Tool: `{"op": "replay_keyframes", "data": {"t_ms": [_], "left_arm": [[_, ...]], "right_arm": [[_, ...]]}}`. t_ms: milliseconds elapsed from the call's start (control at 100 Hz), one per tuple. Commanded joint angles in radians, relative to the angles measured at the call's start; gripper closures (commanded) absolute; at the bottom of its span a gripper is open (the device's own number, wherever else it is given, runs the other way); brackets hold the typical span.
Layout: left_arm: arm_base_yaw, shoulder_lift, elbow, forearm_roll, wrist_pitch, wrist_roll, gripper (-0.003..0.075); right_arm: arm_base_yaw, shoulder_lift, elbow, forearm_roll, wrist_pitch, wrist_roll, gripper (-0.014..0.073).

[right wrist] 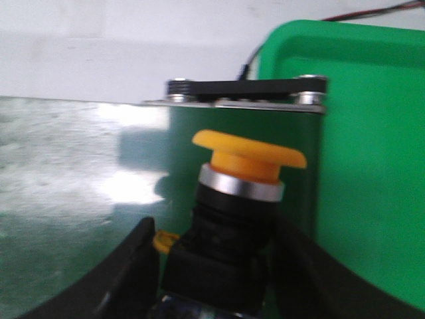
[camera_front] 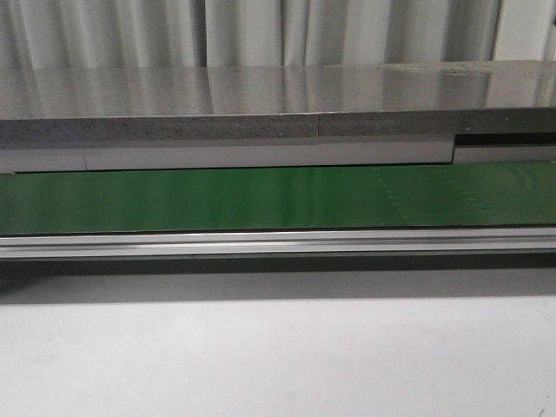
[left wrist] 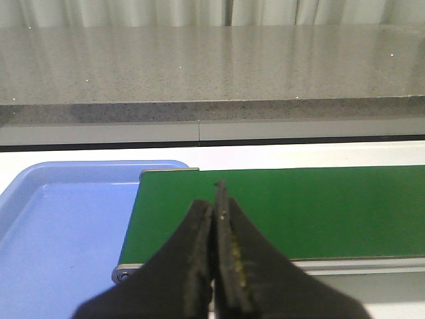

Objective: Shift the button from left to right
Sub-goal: 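Lift the switch with the right gripper and lower it into the green tray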

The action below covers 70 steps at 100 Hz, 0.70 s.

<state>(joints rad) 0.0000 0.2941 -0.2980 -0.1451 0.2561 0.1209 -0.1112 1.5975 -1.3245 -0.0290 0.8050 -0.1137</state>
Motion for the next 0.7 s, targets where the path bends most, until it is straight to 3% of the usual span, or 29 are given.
{"op": "replay_keyframes", "data": {"t_ms": [0,320,690], "left_arm": [[-0.006,0.006,-0.028,-0.003,-0.086,0.003,0.0741],[-0.006,0.006,-0.028,-0.003,-0.086,0.003,0.0741],[-0.006,0.006,-0.028,-0.003,-0.086,0.003,0.0741]], "right_arm": [[-0.095,-0.037,-0.036,-0.014,-0.077,-0.045,0.0503],[-0.323,0.086,-0.036,0.022,-0.141,-0.097,0.0503],[-0.336,0.231,-0.036,0.076,-0.127,-0.296,0.0503]]}}
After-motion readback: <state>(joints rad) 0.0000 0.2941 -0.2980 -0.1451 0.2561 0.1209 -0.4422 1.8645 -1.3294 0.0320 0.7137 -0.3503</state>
